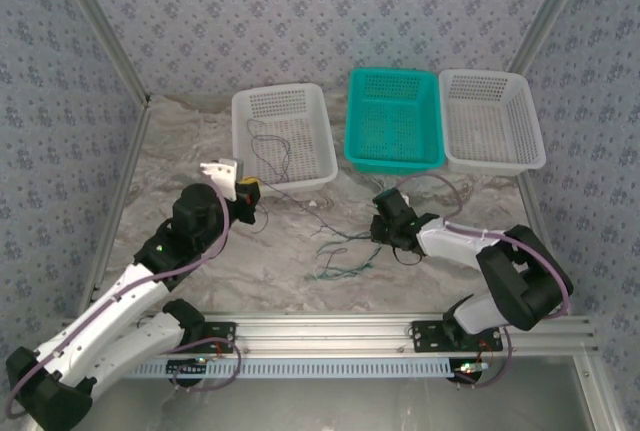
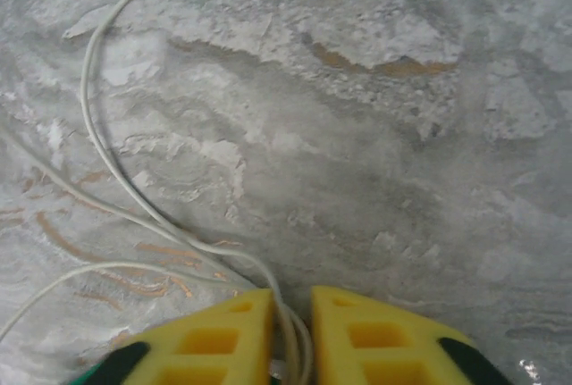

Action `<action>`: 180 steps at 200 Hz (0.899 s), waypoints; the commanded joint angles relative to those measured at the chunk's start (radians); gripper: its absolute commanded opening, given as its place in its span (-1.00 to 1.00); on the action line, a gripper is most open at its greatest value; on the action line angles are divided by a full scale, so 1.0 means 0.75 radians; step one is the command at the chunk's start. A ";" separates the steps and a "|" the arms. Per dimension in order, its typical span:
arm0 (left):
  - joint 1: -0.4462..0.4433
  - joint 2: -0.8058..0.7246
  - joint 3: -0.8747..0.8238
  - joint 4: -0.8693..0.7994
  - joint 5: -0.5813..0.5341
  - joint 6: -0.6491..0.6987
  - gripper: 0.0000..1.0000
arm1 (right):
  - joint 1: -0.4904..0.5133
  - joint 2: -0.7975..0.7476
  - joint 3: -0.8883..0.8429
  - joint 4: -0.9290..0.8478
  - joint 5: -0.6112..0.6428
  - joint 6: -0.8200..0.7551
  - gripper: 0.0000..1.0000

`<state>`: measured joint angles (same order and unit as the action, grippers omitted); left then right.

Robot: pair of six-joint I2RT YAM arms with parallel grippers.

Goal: Untangle the cables

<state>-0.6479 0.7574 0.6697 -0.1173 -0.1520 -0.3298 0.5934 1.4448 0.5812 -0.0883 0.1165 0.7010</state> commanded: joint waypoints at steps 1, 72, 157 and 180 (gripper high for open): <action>0.009 -0.002 -0.029 -0.031 -0.098 -0.072 -1.00 | 0.038 0.088 -0.016 0.082 -0.126 0.032 -1.00; 0.347 -0.109 0.044 -0.478 -0.321 -0.274 -1.00 | -0.190 -0.373 -0.097 -0.303 0.383 0.188 -1.00; 0.634 -0.159 0.031 -0.533 -0.121 -0.318 -1.00 | -0.636 -0.819 -0.255 -0.453 0.361 0.197 -1.00; 0.634 -0.168 -0.040 -0.336 0.204 -0.261 -1.00 | -0.603 -0.810 -0.330 -0.192 -0.073 0.069 -0.83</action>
<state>-0.1890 0.6552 0.6647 -0.5137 -0.1558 -0.5343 0.1345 0.8330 0.3920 -0.3374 0.2596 0.8356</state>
